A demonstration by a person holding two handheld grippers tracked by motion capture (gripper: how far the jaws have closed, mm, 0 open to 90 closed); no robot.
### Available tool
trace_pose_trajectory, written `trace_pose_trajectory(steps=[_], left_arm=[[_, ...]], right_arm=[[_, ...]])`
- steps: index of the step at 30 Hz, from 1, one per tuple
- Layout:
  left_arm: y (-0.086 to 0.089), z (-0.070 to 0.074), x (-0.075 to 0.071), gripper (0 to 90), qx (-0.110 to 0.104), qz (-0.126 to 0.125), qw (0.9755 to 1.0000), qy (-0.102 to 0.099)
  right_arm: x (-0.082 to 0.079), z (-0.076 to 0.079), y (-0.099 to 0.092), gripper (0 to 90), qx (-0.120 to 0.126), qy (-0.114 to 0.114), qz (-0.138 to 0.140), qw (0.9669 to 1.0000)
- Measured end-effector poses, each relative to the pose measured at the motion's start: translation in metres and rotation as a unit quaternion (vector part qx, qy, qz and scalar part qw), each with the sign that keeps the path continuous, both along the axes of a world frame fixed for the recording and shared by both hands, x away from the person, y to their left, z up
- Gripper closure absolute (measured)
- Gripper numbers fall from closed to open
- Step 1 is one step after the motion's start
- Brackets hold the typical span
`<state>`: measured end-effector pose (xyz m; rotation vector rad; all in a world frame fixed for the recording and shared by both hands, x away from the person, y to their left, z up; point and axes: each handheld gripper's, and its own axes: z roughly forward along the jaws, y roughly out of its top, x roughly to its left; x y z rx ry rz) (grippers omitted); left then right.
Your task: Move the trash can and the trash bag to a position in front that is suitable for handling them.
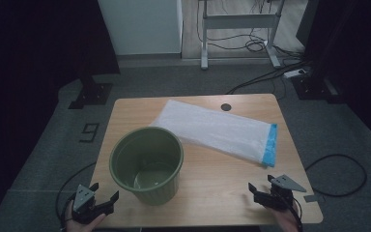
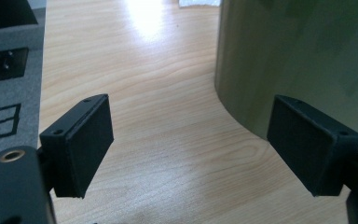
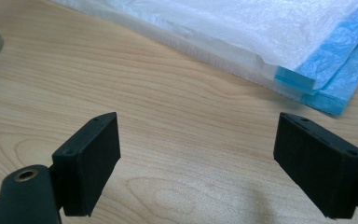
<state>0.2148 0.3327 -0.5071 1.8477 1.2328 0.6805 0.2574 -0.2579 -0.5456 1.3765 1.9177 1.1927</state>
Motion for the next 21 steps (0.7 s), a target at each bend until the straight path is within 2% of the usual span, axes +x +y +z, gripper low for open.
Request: trace_pose_trajectory(steps=[3, 4, 5, 6, 8, 14, 17, 21], left_arm=[[0.0, 0.002, -0.001, 14.0, -0.007, -0.007, 0.9999, -0.005], [0.0, 0.003, -0.003, 13.9, -0.01, -0.02, 0.9997, -0.01], [0.0, 0.003, -0.003, 14.0, -0.01, -0.02, 0.9997, -0.01], [-0.001, 0.004, -0.004, 14.0, -0.01, -0.036, 0.9992, -0.012], [-0.002, 0.005, -0.005, 14.0, -0.011, -0.044, 0.9989, -0.012], [-0.012, 0.005, -0.011, 14.2, -0.002, -0.094, 0.9955, -0.007], [-0.021, 0.007, -0.011, 14.2, 0.004, -0.118, 0.993, -0.008], [-0.033, 0.012, -0.007, 14.1, 0.002, -0.167, 0.9858, -0.016]], right_arm=[[0.0, -0.001, 0.001, 14.1, -0.004, 0.001, 0.004, 1.0], [0.0, -0.001, 0.002, 14.1, -0.011, 0.001, 0.007, 0.9999], [0.0, -0.001, 0.002, 14.1, -0.011, 0.001, 0.007, 0.9999], [0.0, -0.001, 0.002, 14.3, -0.012, -0.001, 0.006, 0.9999], [0.001, -0.001, 0.002, 14.3, -0.011, -0.002, 0.006, 0.9999], [0.01, -0.002, 0.004, 14.4, -0.012, 0.001, 0.007, 0.9999], [0.011, -0.002, 0.005, 14.4, -0.009, 0.002, 0.009, 0.9999], [0.011, -0.001, 0.005, 14.4, -0.009, -0.003, 0.012, 0.9999]])
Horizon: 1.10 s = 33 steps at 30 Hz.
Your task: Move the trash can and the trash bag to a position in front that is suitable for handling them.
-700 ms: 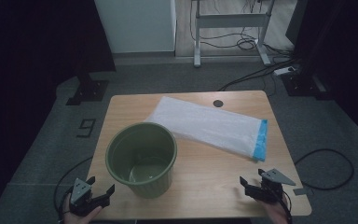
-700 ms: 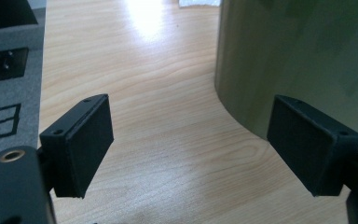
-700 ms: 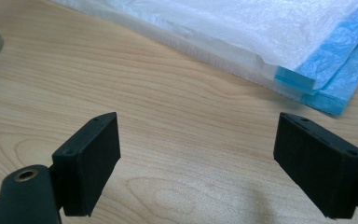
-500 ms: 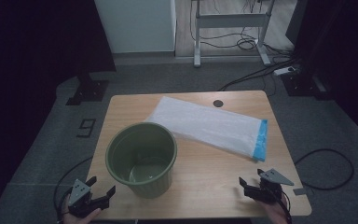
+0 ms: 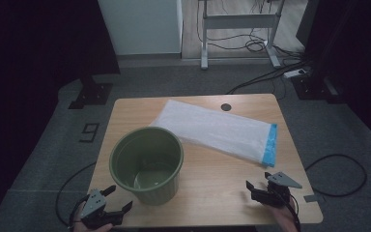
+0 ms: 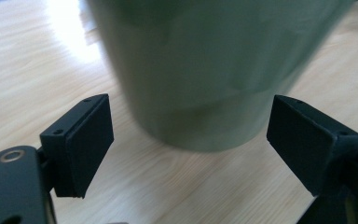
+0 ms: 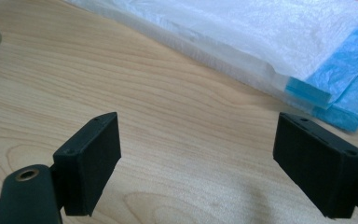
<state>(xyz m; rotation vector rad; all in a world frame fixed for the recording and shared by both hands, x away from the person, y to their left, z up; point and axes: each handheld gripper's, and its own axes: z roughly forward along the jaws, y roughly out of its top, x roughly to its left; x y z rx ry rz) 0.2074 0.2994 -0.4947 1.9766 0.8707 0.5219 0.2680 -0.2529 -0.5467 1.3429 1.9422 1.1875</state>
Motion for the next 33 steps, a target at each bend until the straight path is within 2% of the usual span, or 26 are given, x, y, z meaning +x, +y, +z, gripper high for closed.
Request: trace_pose_trajectory(steps=[1, 2, 4, 6, 13, 18, 21, 26, 33], left_arm=[[-0.005, 0.004, 0.003, 14.5, 0.0, -0.024, 0.9997, -0.008], [-0.005, 0.004, 0.003, 15.7, 0.0, -0.024, 0.9997, -0.008], [-0.009, 0.008, 0.007, 17.4, 0.002, -0.039, 0.999, -0.02], [-0.011, 0.01, 0.012, 15.6, 0.005, -0.046, 0.9987, -0.022], [-0.015, 0.009, 0.03, 16.3, -0.025, -0.081, 0.9962, -0.022], [-0.025, 0.01, 0.038, 17.3, -0.015, -0.095, 0.9952, -0.018], [-0.039, 0.012, 0.044, 17.5, -0.008, -0.105, 0.9943, -0.02], [-0.055, 0.013, 0.051, 17.5, -0.004, -0.106, 0.9941, -0.021], [-0.088, 0.011, 0.06, 17.0, -0.001, -0.076, 0.9965, -0.034]], right_arm=[[0.001, 0.0, 0.0, 14.4, 0.003, -0.001, 0.002, 1.0], [0.001, 0.0, 0.0, 14.4, 0.003, -0.001, 0.002, 1.0], [0.001, 0.0, -0.001, 14.4, 0.012, -0.001, 0.008, 0.9999], [0.0, 0.0, -0.004, 14.4, 0.019, -0.004, 0.013, 0.9997], [-0.008, 0.002, -0.012, 15.3, 0.024, -0.012, 0.012, 0.9996], [-0.009, 0.001, -0.012, 15.3, 0.023, -0.013, 0.012, 0.9996], [-0.012, 0.002, -0.015, 15.5, 0.034, -0.012, 0.007, 0.9993], [-0.013, 0.002, -0.016, 15.5, 0.035, -0.013, 0.005, 0.9993], [-0.012, 0.002, -0.014, 15.7, 0.033, -0.012, 0.01, 0.9993]])
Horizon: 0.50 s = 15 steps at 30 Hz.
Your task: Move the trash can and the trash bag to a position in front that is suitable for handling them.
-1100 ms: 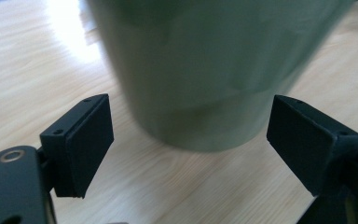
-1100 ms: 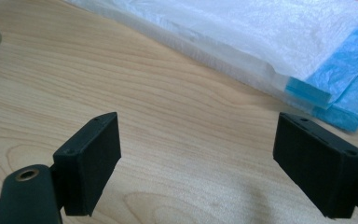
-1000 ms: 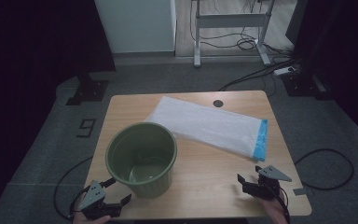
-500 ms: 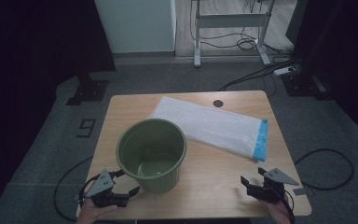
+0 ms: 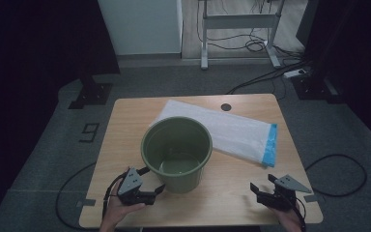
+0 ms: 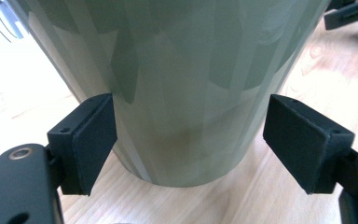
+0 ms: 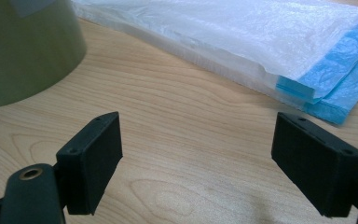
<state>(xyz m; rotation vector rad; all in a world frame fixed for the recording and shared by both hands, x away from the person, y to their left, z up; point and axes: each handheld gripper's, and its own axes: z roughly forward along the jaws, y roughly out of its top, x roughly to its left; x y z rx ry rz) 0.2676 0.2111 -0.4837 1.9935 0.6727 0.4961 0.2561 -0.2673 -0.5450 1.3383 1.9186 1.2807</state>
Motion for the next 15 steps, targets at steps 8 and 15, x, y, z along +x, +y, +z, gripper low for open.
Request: trace_pose_trajectory(steps=[8, 15], left_arm=[[-0.019, 0.003, 0.008, 17.1, 0.001, -0.005, 1.0, -0.003], [-0.036, 0.004, 0.016, 16.9, -0.008, 0.015, 0.9998, -0.002]], right_arm=[[0.0, 0.0, 0.001, 15.8, -0.001, 0.004, 0.004, 1.0], [0.0, -0.001, 0.004, 15.8, -0.007, 0.004, 0.009, 0.9999]])
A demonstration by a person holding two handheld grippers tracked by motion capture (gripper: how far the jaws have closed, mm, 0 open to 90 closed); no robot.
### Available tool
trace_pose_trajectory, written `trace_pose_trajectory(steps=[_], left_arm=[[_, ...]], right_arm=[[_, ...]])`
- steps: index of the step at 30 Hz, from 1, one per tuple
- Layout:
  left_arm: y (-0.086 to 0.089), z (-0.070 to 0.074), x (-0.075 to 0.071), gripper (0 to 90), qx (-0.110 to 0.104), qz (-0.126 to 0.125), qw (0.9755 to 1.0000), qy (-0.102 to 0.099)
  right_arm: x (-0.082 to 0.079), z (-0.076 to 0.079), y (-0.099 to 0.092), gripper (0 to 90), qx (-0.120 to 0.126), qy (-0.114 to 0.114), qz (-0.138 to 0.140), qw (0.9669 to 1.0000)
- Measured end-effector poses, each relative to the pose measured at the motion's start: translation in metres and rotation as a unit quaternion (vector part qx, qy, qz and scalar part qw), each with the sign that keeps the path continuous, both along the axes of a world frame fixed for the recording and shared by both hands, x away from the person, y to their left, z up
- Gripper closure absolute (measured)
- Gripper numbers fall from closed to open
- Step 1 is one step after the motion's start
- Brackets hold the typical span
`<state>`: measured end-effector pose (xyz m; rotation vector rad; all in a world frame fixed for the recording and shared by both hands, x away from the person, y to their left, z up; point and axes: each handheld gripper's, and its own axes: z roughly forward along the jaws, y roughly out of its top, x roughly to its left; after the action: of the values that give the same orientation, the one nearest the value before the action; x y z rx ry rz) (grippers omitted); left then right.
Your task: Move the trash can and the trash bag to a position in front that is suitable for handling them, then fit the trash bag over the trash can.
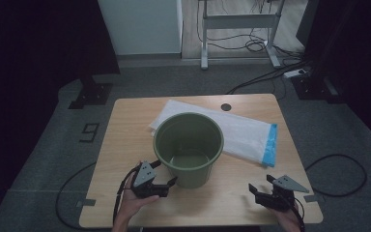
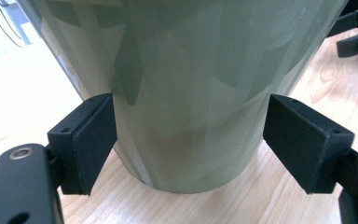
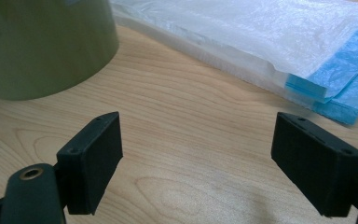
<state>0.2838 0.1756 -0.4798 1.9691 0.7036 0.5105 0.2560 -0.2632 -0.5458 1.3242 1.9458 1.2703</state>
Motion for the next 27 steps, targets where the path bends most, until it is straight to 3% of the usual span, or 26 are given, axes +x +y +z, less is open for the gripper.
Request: trace_pose_trajectory(steps=[6, 13, 15, 18, 27], left_arm=[[0.006, 0.0, -0.005, 16.7, 0.005, 0.005, 1.0, 0.0], [0.04, -0.002, -0.021, 15.7, 0.008, 0.056, 0.9983, 0.014], [0.044, -0.004, -0.024, 15.6, 0.006, 0.06, 0.9981, 0.015], [0.054, -0.008, -0.027, 15.1, 0.019, 0.075, 0.9968, 0.02], [0.075, -0.021, -0.027, 14.8, 0.025, 0.102, 0.9937, 0.04]], right_arm=[[0.0, 0.0, -0.003, 15.8, 0.001, -0.002, -0.005, 1.0], [-0.001, 0.001, -0.003, 15.8, -0.002, -0.004, -0.01, 0.9999], [0.0, 0.001, -0.002, 15.8, -0.003, -0.006, -0.013, 0.9999], [0.001, 0.002, -0.002, 16.1, -0.005, -0.007, -0.016, 0.9998], [0.015, 0.005, 0.008, 16.3, -0.043, -0.015, -0.02, 0.9988]])
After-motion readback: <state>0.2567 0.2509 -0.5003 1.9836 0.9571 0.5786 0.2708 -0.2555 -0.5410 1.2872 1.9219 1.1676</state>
